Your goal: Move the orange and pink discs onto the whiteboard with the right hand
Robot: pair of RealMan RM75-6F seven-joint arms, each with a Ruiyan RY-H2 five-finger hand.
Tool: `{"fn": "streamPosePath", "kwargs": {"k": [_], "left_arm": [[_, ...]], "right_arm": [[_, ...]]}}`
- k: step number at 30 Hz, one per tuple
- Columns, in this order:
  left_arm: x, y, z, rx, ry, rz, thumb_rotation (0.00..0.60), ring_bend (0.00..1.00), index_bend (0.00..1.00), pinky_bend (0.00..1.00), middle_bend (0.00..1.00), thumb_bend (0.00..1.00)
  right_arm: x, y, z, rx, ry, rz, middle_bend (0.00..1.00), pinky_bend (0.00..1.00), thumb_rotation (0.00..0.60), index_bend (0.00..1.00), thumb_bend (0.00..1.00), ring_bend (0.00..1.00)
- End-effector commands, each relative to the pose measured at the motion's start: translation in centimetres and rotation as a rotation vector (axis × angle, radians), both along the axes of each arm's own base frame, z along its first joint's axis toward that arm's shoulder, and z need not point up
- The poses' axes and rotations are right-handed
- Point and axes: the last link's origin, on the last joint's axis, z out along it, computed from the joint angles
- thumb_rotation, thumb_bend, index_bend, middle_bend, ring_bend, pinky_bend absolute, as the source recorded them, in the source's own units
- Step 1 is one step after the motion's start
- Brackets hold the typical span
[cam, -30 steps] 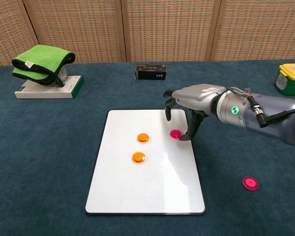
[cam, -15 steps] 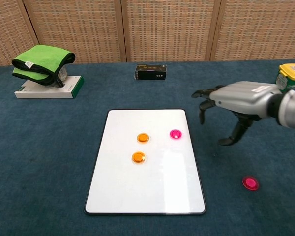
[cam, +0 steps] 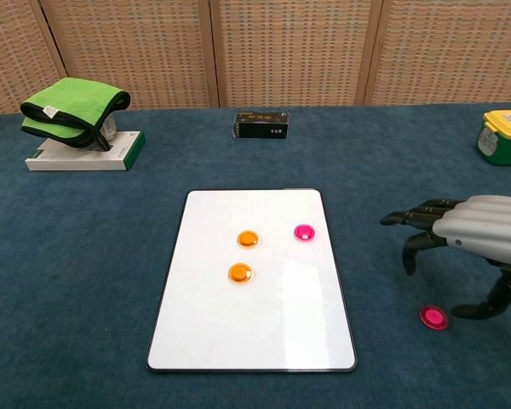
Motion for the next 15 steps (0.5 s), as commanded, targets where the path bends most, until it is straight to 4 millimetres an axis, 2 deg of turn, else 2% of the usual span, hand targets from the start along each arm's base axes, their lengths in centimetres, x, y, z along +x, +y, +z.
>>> {"fn": "streamPosePath", "kwargs": {"k": [1, 15], "left_arm": [[0.0, 0.0, -0.01, 0.0, 0.001, 0.002, 0.6, 0.0, 0.0, 0.0, 0.0, 0.0], [0.0, 0.02, 0.04, 0.002, -0.005, 0.007, 0.6, 0.0, 0.0, 0.0, 0.0, 0.0]], "right_arm": [[-1.02, 0.69, -0.26, 0.013, 0.009, 0.02, 0.0, 0.0, 0.6, 0.32, 0.31, 0.0], [-1.93, 1.25, -0.66, 0.028, -0.019, -0.012, 0.0, 0.0, 0.6, 0.32, 0.31, 0.0]]}}
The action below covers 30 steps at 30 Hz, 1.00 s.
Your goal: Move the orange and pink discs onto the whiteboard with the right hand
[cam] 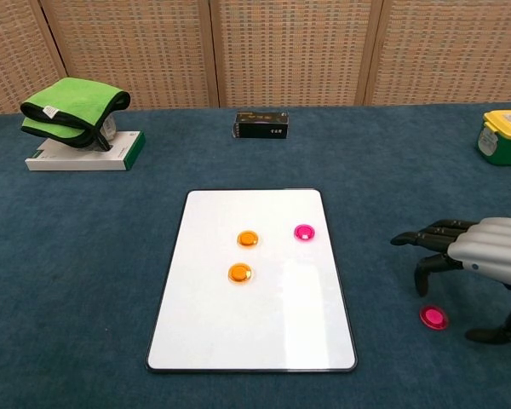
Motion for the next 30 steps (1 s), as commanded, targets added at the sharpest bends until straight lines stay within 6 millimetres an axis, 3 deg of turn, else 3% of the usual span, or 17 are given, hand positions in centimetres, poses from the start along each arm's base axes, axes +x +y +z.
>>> {"fn": "streamPosePath", "kwargs": {"k": [1, 30], "left_arm": [[0.0, 0.0, 0.0, 0.0, 0.0, 0.001, 0.6, 0.0, 0.0, 0.0, 0.0, 0.0], [0.0, 0.0, 0.0, -0.002, -0.003, 0.005, 0.6, 0.0, 0.0, 0.0, 0.0, 0.0]], "right_arm": [[0.0, 0.0, -0.2, 0.003, -0.004, -0.002, 0.0, 0.0, 0.6, 0.32, 0.31, 0.0], [0.0, -0.1, -1.4, 0.012, -0.03, -0.006, 0.0, 0.0, 0.6, 0.39, 0.34, 0.0]]}}
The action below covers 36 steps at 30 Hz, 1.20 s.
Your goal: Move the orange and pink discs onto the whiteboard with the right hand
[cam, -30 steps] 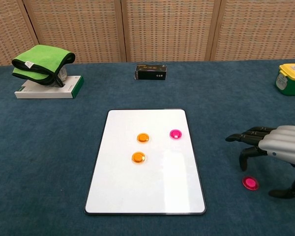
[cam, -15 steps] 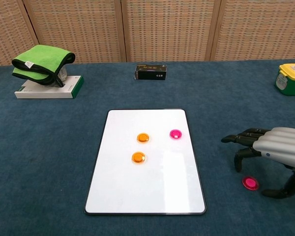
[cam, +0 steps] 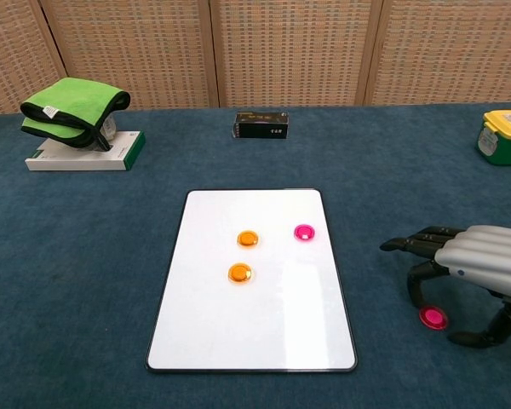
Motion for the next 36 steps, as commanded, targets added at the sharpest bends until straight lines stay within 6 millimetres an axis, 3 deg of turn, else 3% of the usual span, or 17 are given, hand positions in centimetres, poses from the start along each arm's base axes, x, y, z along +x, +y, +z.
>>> {"fn": "streamPosePath", "kwargs": {"k": [1, 7, 14, 22, 30, 36], "left_arm": [[0.0, 0.0, 0.0, -0.001, 0.0, 0.0, 0.6, 0.0, 0.0, 0.0, 0.0, 0.0], [0.0, 0.0, 0.0, -0.001, 0.001, 0.002, 0.6, 0.0, 0.0, 0.0, 0.0, 0.0], [0.0, 0.0, 0.0, -0.001, 0.0, 0.001, 0.6, 0.0, 0.0, 0.0, 0.0, 0.0], [0.0, 0.0, 0.0, -0.001, 0.0, 0.001, 0.6, 0.0, 0.0, 0.0, 0.0, 0.0], [0.0, 0.0, 0.0, -0.002, 0.002, 0.001, 0.6, 0.0, 0.0, 0.0, 0.0, 0.0], [0.0, 0.1, 0.0, -0.003, -0.001, 0.005, 0.6, 0.0, 0.0, 0.0, 0.0, 0.0]], "right_arm": [[0.0, 0.0, -0.1, 0.0, 0.001, 0.002, 0.0, 0.0, 0.6, 0.39, 0.34, 0.0], [-0.1, -0.1, -0.3, 0.002, 0.004, -0.001, 0.0, 0.0, 0.6, 0.4, 0.34, 0.0], [-0.1, -0.2, -0.5, -0.001, 0.001, -0.005, 0.01, 0.0, 0.6, 0.53, 0.41, 0.0], [0.6, -0.5, -0.2, -0.004, -0.033, -0.011, 0.01, 0.0, 0.6, 0.53, 0.41, 0.0], [4.3, -2.9, 0.3, -0.029, -0.084, 0.019, 0.03, 0.0, 0.6, 0.53, 0.41, 0.0], [8.3, -5.2, -0.9, -0.008, -0.115, 0.002, 0.03, 0.0, 0.6, 0.53, 0.41, 0.0]]}}
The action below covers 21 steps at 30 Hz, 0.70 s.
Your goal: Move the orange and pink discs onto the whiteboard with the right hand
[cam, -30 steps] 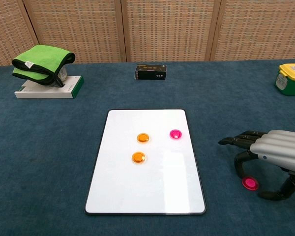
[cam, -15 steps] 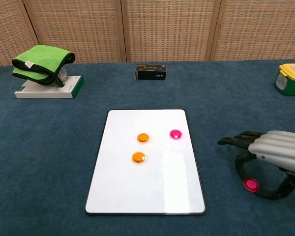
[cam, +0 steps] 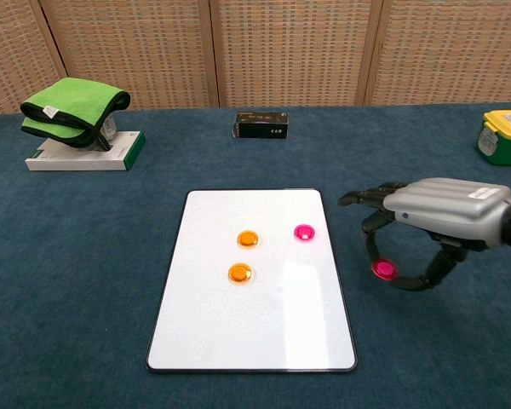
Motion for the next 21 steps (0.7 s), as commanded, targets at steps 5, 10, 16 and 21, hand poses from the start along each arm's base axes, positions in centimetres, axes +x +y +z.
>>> {"fn": "streamPosePath", "kwargs": {"k": [5, 10, 16, 21], "left_arm": [[-0.1, 0.0, 0.1, -0.006, -0.007, 0.006, 0.6, 0.0, 0.0, 0.0, 0.0, 0.0], [-0.1, 0.0, 0.1, -0.01, -0.014, 0.006, 0.6, 0.0, 0.0, 0.0, 0.0, 0.0], [-0.1, 0.0, 0.1, -0.011, -0.018, 0.007, 0.6, 0.0, 0.0, 0.0, 0.0, 0.0], [-0.1, 0.0, 0.2, -0.013, -0.022, 0.007, 0.6, 0.0, 0.0, 0.0, 0.0, 0.0]], "right_arm": [[4.6, -1.2, -3.1, 0.045, 0.009, 0.016, 0.03, 0.0, 0.6, 0.53, 0.41, 0.0], [6.1, -1.4, -4.6, 0.041, 0.014, 0.021, 0.03, 0.0, 0.6, 0.53, 0.41, 0.0], [7.2, -1.7, -5.2, 0.025, 0.022, 0.027, 0.03, 0.0, 0.6, 0.53, 0.41, 0.0], [7.1, -2.0, -5.3, 0.008, 0.048, 0.02, 0.03, 0.0, 0.6, 0.53, 0.41, 0.0]]}}
